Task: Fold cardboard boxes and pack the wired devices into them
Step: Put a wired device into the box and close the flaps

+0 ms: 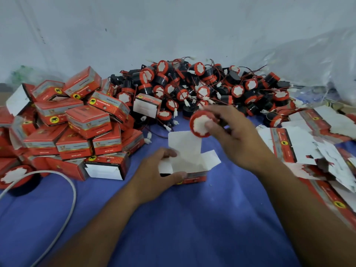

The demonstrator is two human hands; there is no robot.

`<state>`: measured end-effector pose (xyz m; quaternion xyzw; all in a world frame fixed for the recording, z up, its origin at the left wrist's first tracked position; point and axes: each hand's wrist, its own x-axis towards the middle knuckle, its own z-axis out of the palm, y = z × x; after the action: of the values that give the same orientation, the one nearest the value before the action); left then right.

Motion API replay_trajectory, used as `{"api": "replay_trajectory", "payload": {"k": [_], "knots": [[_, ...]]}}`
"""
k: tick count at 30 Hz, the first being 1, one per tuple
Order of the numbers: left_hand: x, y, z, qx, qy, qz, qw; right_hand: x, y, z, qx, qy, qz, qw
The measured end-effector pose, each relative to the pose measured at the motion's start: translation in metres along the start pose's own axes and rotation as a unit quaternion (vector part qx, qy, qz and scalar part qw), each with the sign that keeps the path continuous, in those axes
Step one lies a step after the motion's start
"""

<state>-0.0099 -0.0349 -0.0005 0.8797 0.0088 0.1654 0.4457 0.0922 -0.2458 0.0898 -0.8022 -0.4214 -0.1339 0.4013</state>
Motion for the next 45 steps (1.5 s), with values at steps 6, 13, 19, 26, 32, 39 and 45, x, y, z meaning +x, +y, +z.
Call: {"api": "replay_trajectory", "payload": {"k": [6, 13, 19, 26, 32, 39, 45], "knots": [[-0.005, 0.012, 0.009, -0.035, 0.021, 0.002, 0.999, -0.022, -0.015, 0.042, -0.076, -0.144, 0.071, 0.984], [-0.003, 0.006, 0.006, -0.044, 0.040, -0.015, 0.998, -0.018, -0.007, 0.050, -0.107, -0.146, 0.070, 0.981], [-0.004, 0.008, 0.008, -0.017, 0.006, 0.049, 0.999, -0.021, 0.001, 0.053, -0.137, -0.167, -0.016, 0.976], [-0.004, 0.007, 0.006, 0.026, -0.007, 0.063, 0.998, -0.016, -0.001, 0.026, -0.084, -0.216, 0.016, 0.973], [-0.003, 0.009, 0.006, 0.057, -0.006, 0.049, 0.997, -0.015, 0.002, -0.052, -0.191, -0.373, 0.191, 0.888], [-0.003, 0.009, 0.007, 0.070, -0.012, 0.042, 0.997, -0.016, -0.021, -0.057, -0.188, -0.319, 0.123, 0.921], [-0.002, 0.007, 0.006, 0.080, -0.032, 0.063, 0.994, -0.007, -0.026, -0.006, -0.193, -0.231, 0.047, 0.952]]}}
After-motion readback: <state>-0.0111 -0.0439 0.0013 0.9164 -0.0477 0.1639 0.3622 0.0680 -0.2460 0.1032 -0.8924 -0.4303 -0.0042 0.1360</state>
